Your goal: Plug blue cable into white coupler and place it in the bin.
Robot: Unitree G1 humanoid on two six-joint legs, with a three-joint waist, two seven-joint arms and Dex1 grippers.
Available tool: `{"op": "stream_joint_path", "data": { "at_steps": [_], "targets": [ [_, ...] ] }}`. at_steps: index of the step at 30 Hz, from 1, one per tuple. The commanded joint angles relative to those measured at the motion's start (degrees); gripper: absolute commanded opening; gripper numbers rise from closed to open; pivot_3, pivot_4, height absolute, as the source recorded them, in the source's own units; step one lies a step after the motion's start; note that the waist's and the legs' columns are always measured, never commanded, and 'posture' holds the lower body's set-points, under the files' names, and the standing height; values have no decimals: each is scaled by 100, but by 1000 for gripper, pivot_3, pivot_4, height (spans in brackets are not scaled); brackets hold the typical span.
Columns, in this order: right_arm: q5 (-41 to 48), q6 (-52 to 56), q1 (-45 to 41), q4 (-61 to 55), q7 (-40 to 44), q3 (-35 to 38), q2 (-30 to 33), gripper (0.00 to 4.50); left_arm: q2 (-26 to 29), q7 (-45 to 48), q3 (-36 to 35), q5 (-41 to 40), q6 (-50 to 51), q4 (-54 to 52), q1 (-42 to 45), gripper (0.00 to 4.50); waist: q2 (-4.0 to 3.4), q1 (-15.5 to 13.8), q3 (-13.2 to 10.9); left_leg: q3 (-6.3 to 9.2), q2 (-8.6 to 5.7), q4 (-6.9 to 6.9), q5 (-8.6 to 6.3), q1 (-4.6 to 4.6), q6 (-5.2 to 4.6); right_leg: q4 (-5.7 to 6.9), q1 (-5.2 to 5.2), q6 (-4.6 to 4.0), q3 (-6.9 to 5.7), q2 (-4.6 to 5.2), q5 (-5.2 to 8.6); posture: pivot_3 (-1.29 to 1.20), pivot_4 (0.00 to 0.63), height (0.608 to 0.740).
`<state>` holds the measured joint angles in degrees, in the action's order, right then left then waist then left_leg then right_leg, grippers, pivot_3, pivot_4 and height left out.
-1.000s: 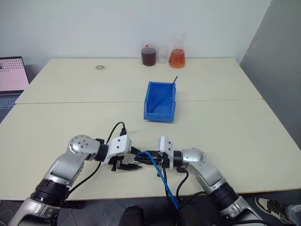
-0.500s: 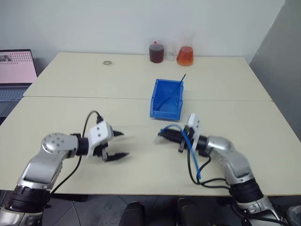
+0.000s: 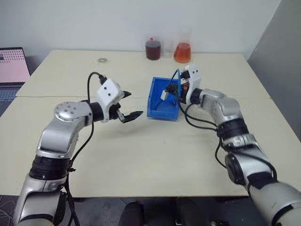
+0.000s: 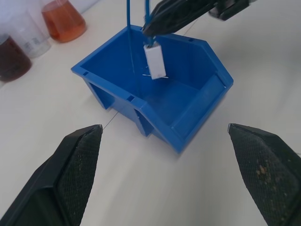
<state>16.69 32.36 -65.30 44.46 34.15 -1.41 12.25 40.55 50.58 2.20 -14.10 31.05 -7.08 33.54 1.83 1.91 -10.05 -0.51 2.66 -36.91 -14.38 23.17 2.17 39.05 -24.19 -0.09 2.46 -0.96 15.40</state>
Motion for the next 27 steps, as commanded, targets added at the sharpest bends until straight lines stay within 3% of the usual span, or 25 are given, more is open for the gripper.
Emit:
{"op": "stream_joint_path", "data": {
  "at_steps": [1, 10, 11, 21, 24, 27],
  "targets": [
    [-152, 36, -689, 842, 117, 155, 131, 1654, 2, -46, 22, 59, -61, -73, 248, 4500, -1, -2, 0, -5, 1, 0, 0, 7, 0, -3, -4, 0, 0, 4, 1, 0, 150, 740],
    [-268, 167, -1152, 994, 232, 247, 433, 3882, -57, -98, 75, 125, -146, -63, 165, 4500, -1, -1, -1, -14, 1, -5, 0, 36, 0, -2, -21, 9, -6, 17, 4, 0, 150, 740],
    [-257, 128, -1153, 928, 160, 297, 452, 4310, -73, -110, 82, 137, -169, -48, 148, 4500, -1, -1, -1, -11, 1, -7, 0, 36, 0, 2, -21, 10, -8, 16, 4, 0, 150, 740],
    [54, 98, -1024, 563, -611, 1164, 590, 4449, -272, -303, 45, 182, -324, 206, -45, 4500, -2, 1, -1, -11, 3, -7, 0, 36, 0, 1, -20, 10, -8, 19, 3, 0, 150, 740],
    [-72, -166, -859, 237, -213, 986, 737, 4449, -356, -311, -15, 66, -280, 288, -35, 4500, -2, 0, -1, -11, 1, -7, 0, 36, 0, 2, -20, 10, -9, 19, 3, 0, 150, 740],
    [-148, -314, -269, -817, 575, 600, 1097, 4449, -358, -271, -213, -97, -206, 378, -79, 4500, -1, -13, 0, -7, 1, -7, 0, 36, 0, 2, -20, 10, -13, 17, 3, 0, 150, 740]
  ]
}}
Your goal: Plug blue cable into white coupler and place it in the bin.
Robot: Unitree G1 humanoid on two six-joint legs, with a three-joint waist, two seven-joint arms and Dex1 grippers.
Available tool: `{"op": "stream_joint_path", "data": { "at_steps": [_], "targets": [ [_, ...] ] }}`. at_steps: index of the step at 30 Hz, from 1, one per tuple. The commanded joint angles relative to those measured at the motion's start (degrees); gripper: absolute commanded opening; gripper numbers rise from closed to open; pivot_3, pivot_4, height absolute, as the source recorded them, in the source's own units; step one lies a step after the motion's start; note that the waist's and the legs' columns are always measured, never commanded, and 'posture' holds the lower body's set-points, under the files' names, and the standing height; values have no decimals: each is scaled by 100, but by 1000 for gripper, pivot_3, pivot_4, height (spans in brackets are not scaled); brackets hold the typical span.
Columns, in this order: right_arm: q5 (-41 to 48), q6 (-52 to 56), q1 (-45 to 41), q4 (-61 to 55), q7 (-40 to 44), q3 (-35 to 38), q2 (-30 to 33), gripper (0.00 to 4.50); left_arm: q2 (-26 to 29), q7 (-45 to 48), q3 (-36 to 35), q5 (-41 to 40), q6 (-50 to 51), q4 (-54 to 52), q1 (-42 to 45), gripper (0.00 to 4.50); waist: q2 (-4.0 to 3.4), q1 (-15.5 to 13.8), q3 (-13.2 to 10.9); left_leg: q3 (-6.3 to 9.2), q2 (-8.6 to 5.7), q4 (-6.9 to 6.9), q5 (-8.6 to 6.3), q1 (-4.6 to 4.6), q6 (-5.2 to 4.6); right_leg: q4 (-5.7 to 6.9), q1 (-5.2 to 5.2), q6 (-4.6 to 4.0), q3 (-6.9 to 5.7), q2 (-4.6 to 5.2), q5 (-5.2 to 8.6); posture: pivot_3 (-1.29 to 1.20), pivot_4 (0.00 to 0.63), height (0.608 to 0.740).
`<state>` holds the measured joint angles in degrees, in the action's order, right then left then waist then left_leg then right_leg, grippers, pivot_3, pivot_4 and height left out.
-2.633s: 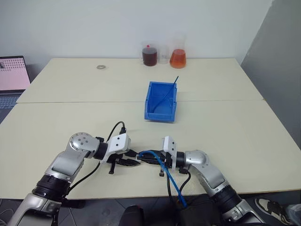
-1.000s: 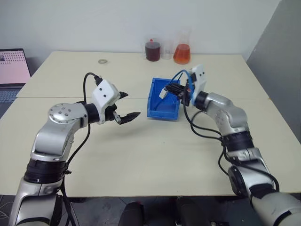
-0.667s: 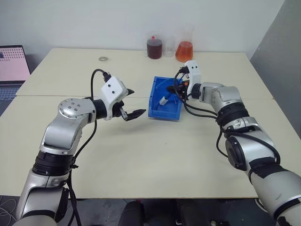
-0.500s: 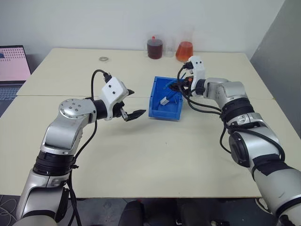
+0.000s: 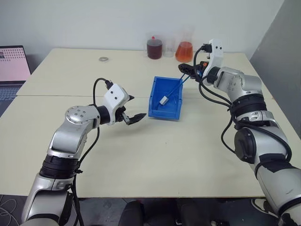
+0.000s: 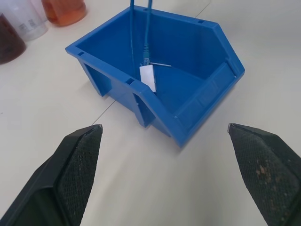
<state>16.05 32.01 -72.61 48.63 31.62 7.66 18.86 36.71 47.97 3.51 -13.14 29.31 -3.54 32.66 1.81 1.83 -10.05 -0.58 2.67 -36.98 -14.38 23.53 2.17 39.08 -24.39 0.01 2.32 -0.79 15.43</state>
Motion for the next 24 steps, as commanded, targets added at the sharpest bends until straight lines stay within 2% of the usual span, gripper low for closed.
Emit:
{"op": "stream_joint_path", "data": {
  "at_steps": [1, 6, 13, 17, 24],
  "targets": [
    [-41, -231, 714, -1670, 1094, -410, 576, 4449, 41, -19, -417, -246, 4, 13, -16, 4500, 0, -19, 0, 2, 1, -2, 0, 0, 0, -1, 1, 0, -1, 0, 0, 0, 150, 740],
    [130, 141, 1789, -3343, 1791, -637, 1227, 4449, 214, -72, -562, -192, -26, 94, -70, 4500, 0, -27, 0, 8, -1, -6, 0, 9, 0, -4, 1, 5, -4, 5, 1, 0, 150, 740],
    [450, 652, 2405, -4374, 2225, -298, 2176, 4449, 336, -166, -632, -63, -229, 356, -21, 4500, 0, -9, 0, 8, -7, -13, 1, -4, -1, 6, 7, 9, -4, -4, -3, 0, 150, 740],
    [603, 783, 3116, -5263, 2179, -168, 2429, 4449, 442, -63, -743, -174, -135, 296, -58, 4500, 1, -15, 0, 11, -8, -10, 0, -8, -1, -2, 16, 9, -9, -7, -2, 0, 150, 740],
    [1036, 1178, 4070, -6321, 1850, 236, 2422, 4449, 669, 224, -868, -387, -158, 146, -228, 4500, 0, 0, 0, 10, -5, -12, 0, -16, -1, 5, 19, 10, 0, -8, -2, 0, 150, 740]
  ]
}}
